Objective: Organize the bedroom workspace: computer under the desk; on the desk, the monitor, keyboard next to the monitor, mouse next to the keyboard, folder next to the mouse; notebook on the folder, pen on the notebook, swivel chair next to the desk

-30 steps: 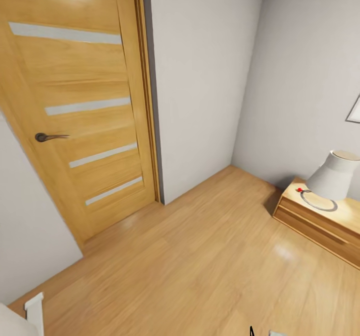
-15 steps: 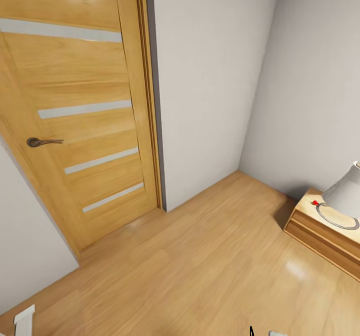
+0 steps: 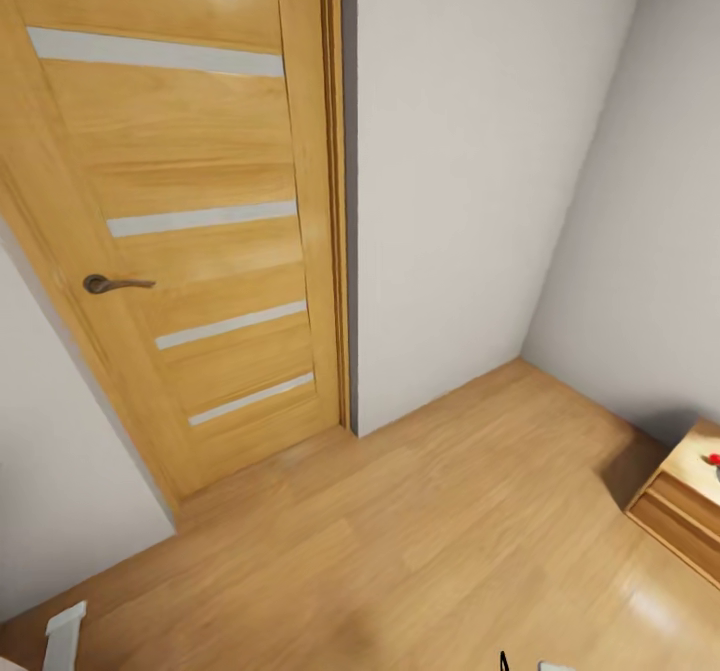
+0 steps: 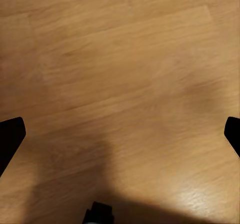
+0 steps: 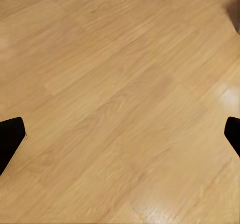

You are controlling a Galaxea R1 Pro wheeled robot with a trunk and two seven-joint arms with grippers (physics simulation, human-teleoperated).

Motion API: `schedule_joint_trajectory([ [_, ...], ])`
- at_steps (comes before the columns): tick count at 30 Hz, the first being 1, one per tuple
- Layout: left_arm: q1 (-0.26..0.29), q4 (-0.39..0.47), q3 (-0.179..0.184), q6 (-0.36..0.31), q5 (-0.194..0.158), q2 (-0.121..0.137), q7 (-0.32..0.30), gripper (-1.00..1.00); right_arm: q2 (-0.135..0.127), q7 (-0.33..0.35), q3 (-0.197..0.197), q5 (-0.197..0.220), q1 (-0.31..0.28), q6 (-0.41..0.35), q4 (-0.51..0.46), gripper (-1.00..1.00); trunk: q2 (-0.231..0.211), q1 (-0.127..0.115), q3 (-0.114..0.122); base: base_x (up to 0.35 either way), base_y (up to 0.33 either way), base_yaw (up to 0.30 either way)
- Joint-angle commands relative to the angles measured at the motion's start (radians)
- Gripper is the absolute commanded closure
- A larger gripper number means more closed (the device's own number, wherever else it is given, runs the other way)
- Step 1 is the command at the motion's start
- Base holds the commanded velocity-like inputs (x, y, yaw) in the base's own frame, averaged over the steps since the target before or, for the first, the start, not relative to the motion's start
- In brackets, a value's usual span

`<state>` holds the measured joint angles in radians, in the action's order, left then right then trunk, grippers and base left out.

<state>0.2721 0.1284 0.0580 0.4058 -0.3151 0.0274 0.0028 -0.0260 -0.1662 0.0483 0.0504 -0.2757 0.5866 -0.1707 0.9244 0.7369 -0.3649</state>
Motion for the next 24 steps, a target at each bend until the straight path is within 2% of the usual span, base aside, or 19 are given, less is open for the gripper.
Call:
schedule_joint_trajectory([
  [1, 0.001, -0.001, 0.006, 0.004, -0.007, 0.0, 0.0, -1.0, 0.001, 0.004, 0.003, 0.007, 0.0, 0.004, 0.001, -1.0, 0.001, 0.001, -0.002, 0.328, -0.133, 0.267],
  [10, 0.001, -0.001, 0.006, 0.003, -0.007, 0.0, 0.0, -1.0, 0.003, 0.004, 0.001, 0.005, 0.0, 0.004, 0.003, -1.0, 0.001, 0.001, -0.008, 0.323, -0.147, 0.266],
  [17, 0.001, -0.001, 0.007, 0.003, -0.007, 0.001, 0.0, -1.0, 0.002, 0.006, -0.003, -0.002, 0.0, 0.004, 0.006, -1.0, 0.001, 0.001, -0.013, 0.26, -0.234, 0.265],
  [24, 0.001, -0.029, 0.007, 0.001, -0.009, 0.003, 0.0, -1.0, -0.001, 0.005, -0.002, -0.081, 0.0, 0.007, 0.065, -1.0, 0.001, 0.001, -0.019, 0.104, -0.229, 0.265],
])
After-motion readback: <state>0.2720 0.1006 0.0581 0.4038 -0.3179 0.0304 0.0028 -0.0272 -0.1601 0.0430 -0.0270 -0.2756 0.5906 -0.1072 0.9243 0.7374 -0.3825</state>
